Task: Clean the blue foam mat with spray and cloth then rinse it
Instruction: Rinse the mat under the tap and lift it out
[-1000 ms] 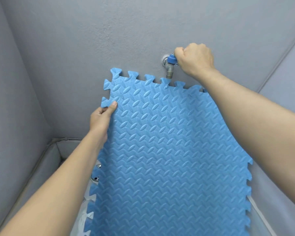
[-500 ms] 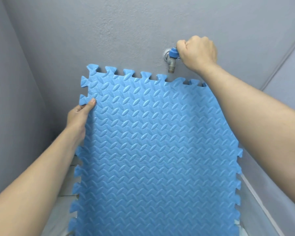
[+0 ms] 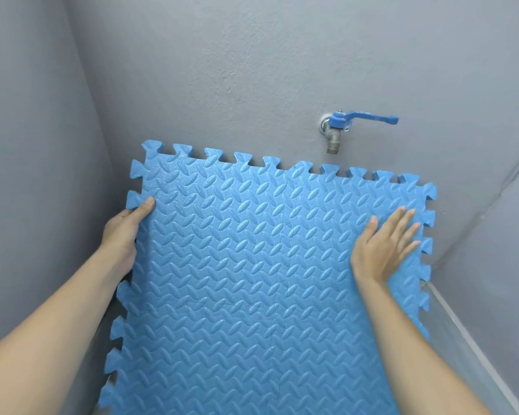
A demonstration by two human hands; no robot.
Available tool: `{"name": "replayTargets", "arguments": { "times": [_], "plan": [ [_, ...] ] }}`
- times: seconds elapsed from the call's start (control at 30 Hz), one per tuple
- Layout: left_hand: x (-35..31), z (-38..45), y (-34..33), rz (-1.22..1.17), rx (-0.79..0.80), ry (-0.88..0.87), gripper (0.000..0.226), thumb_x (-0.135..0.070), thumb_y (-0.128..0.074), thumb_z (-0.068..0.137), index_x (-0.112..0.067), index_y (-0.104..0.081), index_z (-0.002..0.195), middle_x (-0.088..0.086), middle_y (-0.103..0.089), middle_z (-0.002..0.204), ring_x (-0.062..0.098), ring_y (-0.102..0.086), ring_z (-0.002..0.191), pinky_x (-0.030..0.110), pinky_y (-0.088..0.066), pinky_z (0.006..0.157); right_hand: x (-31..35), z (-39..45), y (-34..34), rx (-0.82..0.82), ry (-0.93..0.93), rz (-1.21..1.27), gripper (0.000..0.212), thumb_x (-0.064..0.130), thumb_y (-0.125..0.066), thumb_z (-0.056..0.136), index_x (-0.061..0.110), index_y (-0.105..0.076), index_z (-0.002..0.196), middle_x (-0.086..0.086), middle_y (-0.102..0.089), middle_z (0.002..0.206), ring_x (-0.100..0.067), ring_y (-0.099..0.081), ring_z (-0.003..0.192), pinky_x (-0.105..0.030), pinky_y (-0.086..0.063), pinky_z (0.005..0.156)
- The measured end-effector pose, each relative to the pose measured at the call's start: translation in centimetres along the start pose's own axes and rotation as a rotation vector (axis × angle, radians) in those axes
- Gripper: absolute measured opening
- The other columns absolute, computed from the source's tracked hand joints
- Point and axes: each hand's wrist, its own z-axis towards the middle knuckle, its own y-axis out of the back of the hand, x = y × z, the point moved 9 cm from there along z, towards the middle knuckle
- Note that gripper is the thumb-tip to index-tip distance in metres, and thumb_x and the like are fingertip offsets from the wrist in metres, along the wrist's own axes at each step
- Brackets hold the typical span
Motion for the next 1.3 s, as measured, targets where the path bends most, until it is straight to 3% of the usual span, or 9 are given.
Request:
{"name": "replayTargets", "arguments": {
  "times": [0.2, 0.4, 0.57, 0.8, 0.9, 0.97, 1.03, 1.17, 1.3],
  "plan": [
    [0.2, 0.4, 0.0, 0.009, -0.009, -0.005, 0.021, -0.041, -0.076, 0.077, -0.023, -0.067, 0.084, -0.013, -0.074, 0.075, 0.006, -0.066, 0.082, 0.025, -0.049, 0.073, 10.6, -4.5, -3.4, 0.026, 0.289, -0.082, 0.063, 0.047, -0.029, 0.100, 0.018, -0.021, 0.155, -0.007, -0.017, 0.162, -0.043, -0.007, 0.148, -0.058, -0.005, 0.119],
    [0.1, 0.5, -0.2, 0.023, -0.009, -0.012, 0.024, -0.044, -0.078, 0.075, -0.024, -0.068, 0.084, -0.010, -0.074, 0.088, 0.007, -0.069, 0.085, 0.030, -0.053, 0.085, 23.5, -17.3, -8.2, 0.144, 0.892, -0.074, 0.050, 0.043, -0.040, 0.101, 0.025, -0.041, 0.148, -0.007, -0.033, 0.157, -0.038, -0.024, 0.146, -0.058, -0.014, 0.118],
    [0.1, 0.4, -0.6, -0.001, 0.010, -0.024, 0.025, -0.040, -0.081, 0.071, -0.020, -0.069, 0.079, -0.005, -0.075, 0.085, 0.012, -0.072, 0.084, 0.035, -0.056, 0.090, 19.1, -35.5, -10.8, 0.385, 1.453, -0.107, 0.046, 0.042, -0.040, 0.101, 0.024, -0.048, 0.143, -0.007, -0.037, 0.155, -0.029, -0.030, 0.145, -0.059, -0.015, 0.117],
    [0.8, -0.2, -1.6, 0.044, 0.025, 0.017, 0.025, -0.047, -0.076, 0.075, -0.029, -0.060, 0.081, -0.018, -0.056, 0.082, -0.010, -0.051, 0.069, 0.017, -0.046, 0.071, 8.0, -23.5, -5.8, 0.272, 1.102, -0.235, 0.055, 0.055, -0.043, 0.096, 0.034, -0.040, 0.147, -0.003, -0.033, 0.157, -0.024, -0.029, 0.146, -0.066, -0.017, 0.113],
    [0.8, -0.2, -1.4, 0.047, 0.012, 0.036, 0.032, -0.051, -0.079, 0.069, -0.030, -0.063, 0.085, -0.017, -0.059, 0.086, -0.005, -0.056, 0.078, 0.025, -0.048, 0.091, -3.1, -13.4, -1.7, 0.208, 0.563, -0.305, 0.058, 0.052, -0.033, 0.099, 0.035, -0.020, 0.154, 0.000, -0.011, 0.163, -0.026, -0.009, 0.151, -0.064, 0.001, 0.116],
    [1.0, -0.4, -1.4, 0.056, 0.000, 0.047, 0.032, -0.052, -0.080, 0.068, -0.030, -0.064, 0.084, -0.017, -0.061, 0.084, -0.004, -0.058, 0.076, 0.024, -0.049, 0.086, -11.2, -10.4, 1.3, 0.171, 0.170, -0.241, 0.060, 0.049, -0.027, 0.100, 0.031, -0.014, 0.155, -0.004, -0.007, 0.164, -0.031, -0.004, 0.151, -0.068, -0.004, 0.114],
    [1.3, -0.5, -1.6, 0.057, -0.005, 0.043, 0.029, -0.051, -0.079, 0.070, -0.030, -0.063, 0.082, -0.019, -0.060, 0.081, -0.007, -0.057, 0.070, 0.021, -0.048, 0.076, -14.7, -11.7, 2.1, 0.172, 0.021, -0.228, 0.062, 0.048, -0.023, 0.100, 0.023, -0.014, 0.156, -0.010, -0.007, 0.164, -0.037, -0.004, 0.150, -0.067, -0.010, 0.113],
    [1.3, -0.7, -2.0, 0.074, -0.024, 0.027, 0.028, -0.051, -0.076, 0.074, -0.031, -0.056, 0.077, -0.020, -0.054, 0.077, -0.009, -0.049, 0.064, 0.017, -0.042, 0.067, -9.6, -20.1, -1.5, 0.300, 0.279, -0.283, 0.063, 0.049, -0.024, 0.100, 0.017, -0.021, 0.154, -0.013, -0.014, 0.162, -0.040, -0.008, 0.148, -0.063, -0.009, 0.116],
    [0.8, -0.9, -1.9, 0.124, -0.080, -0.019, 0.029, -0.051, -0.073, 0.077, -0.030, -0.053, 0.071, -0.021, -0.052, 0.074, -0.009, -0.047, 0.062, 0.010, -0.038, 0.055, -0.1, -34.9, -4.9, 0.469, 0.936, -0.231, 0.051, 0.046, -0.047, 0.097, 0.030, -0.043, 0.146, -0.006, -0.034, 0.156, -0.035, -0.023, 0.146, -0.064, -0.023, 0.112]
  ]
}}
